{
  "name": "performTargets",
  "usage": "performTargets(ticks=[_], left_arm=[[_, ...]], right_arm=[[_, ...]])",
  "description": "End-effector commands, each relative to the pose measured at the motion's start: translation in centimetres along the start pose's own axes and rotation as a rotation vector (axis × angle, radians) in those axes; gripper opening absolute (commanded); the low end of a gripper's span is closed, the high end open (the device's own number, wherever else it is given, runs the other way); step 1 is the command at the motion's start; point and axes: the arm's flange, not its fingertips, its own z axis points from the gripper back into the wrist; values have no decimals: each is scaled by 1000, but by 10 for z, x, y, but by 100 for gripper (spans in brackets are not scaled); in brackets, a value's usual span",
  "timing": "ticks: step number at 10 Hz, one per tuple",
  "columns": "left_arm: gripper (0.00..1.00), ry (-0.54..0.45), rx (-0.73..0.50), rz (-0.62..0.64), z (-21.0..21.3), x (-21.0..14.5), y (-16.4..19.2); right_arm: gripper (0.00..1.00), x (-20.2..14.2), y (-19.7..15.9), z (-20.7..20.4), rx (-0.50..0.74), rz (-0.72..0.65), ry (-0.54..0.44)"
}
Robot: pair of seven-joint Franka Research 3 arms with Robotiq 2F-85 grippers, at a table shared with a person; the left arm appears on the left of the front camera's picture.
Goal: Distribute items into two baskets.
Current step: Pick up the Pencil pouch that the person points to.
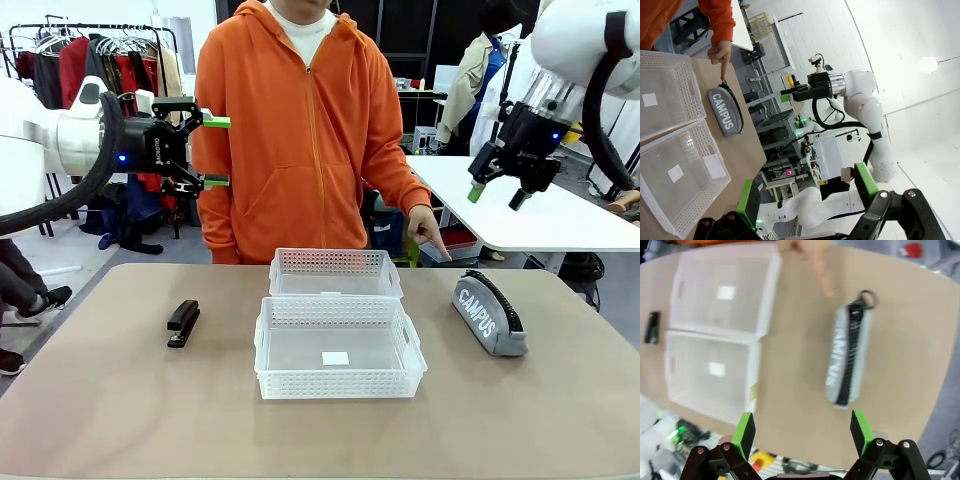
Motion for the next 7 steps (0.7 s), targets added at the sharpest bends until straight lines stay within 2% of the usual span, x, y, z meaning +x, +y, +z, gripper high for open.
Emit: performTargets(ticks=[1,2,3,7], left_arm=[[100,1,-6,-2,0,0,-2],[100,1,-6,-2,0,0,-2],[100,1,-6,-2,0,0,-2],[100,1,-6,-2,0,0,-2]], right_arm=[[100,7,-1,-13,-102,-14,-22],[100,9,-1,-14,-36,-28,-27],[100,5,-6,-8,-56,10,-7],[100,7,-7,-13,-58,10,-5]])
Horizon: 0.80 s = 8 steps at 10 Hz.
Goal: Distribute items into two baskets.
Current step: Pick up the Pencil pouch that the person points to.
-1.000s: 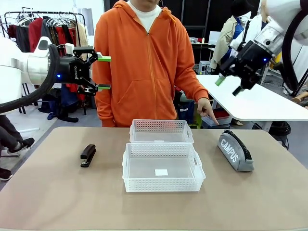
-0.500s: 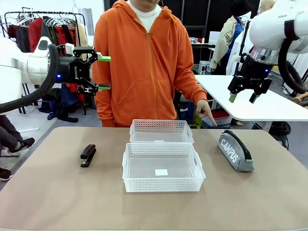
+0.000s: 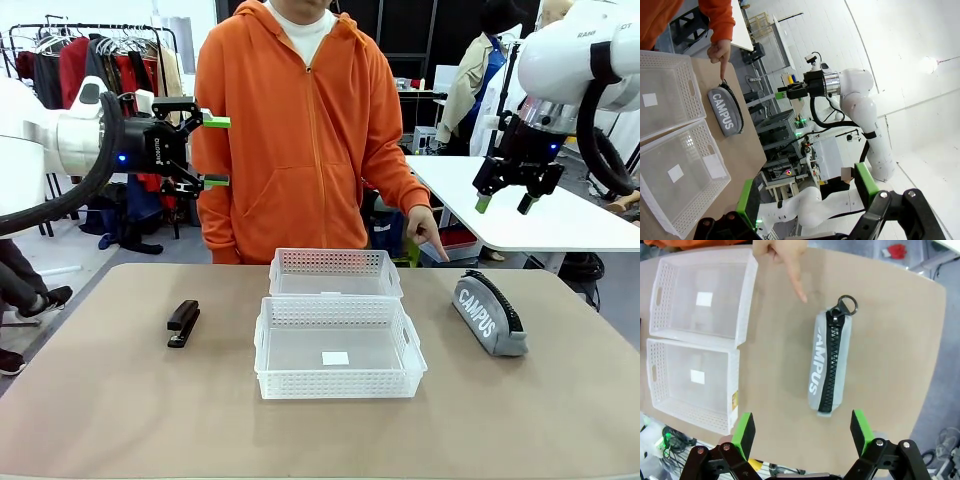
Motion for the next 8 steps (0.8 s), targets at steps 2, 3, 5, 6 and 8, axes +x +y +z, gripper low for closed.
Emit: performTargets(ticks=[2,3,5,6,8], left_arm=[[100,1,-6,-2,0,0,-2],[100,1,-6,-2,0,0,-2],[100,1,-6,-2,0,0,-2],[100,1,-6,-2,0,0,-2],[100,1,-6,-2,0,0,-2]], right_arm=[[100,23,-10,-41,-159,7,130],[100,27,-10,-61,-175,-11,165],[100,29,-19,-93,-173,-22,237],[100,27,-22,-110,-160,-25,237],[100,24,-24,-129,-118,-54,223]])
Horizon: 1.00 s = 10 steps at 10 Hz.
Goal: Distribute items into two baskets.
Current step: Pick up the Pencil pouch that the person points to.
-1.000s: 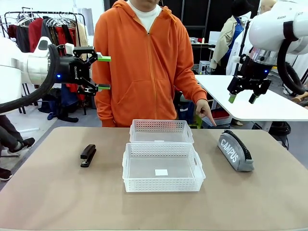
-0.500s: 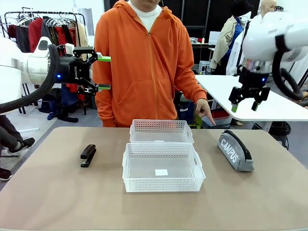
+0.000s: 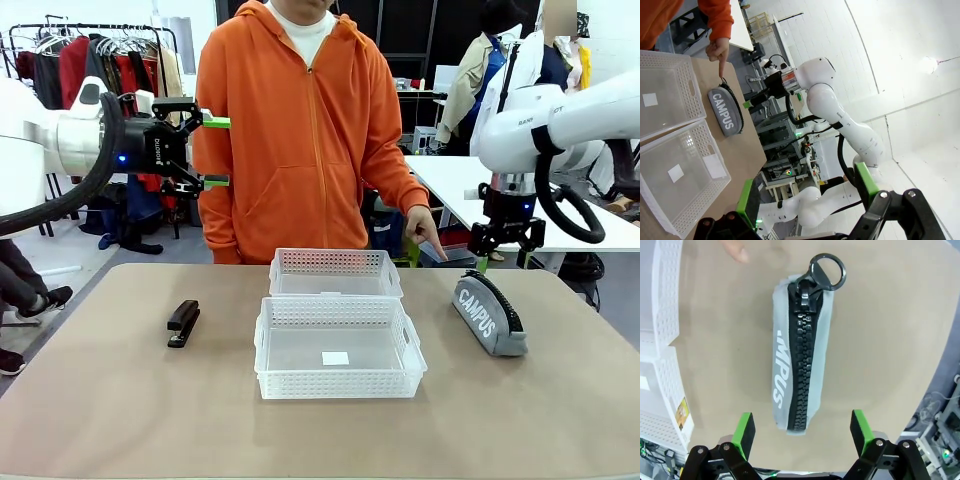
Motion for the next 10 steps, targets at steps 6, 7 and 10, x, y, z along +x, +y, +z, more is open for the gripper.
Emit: performTargets(ticks=[6,7,10], left_arm=[[100,1,-6,-2,0,0,-2],[100,1,-6,-2,0,0,-2],[100,1,-6,-2,0,0,-2]], right_arm=[[100,8,4,-46,7,-111,-93],[100,8,2,-50,6,-121,-104],[100,9,-1,-64,45,-160,-80]])
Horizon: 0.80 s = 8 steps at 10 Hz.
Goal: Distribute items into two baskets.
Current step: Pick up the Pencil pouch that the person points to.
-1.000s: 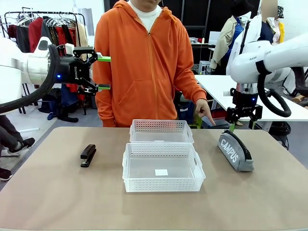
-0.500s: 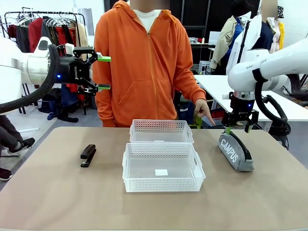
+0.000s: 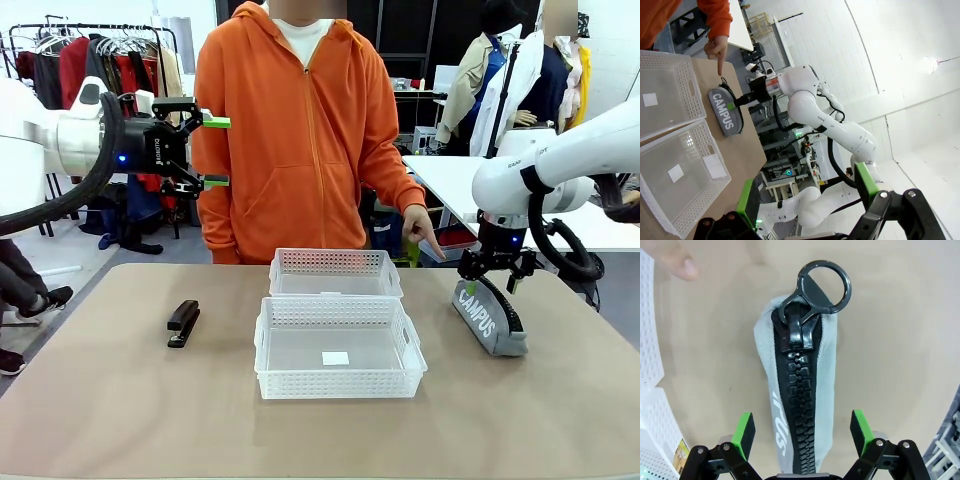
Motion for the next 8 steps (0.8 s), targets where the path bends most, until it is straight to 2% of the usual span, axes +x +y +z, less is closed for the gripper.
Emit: performTargets(ticks=[1,8], left_arm=[[100,1,-6,-2,0,0,-2],[100,1,-6,-2,0,0,-2]], right_arm=[[100,0,1,4,-3,12,-7],[100,10,4,-17,6,7,19]])
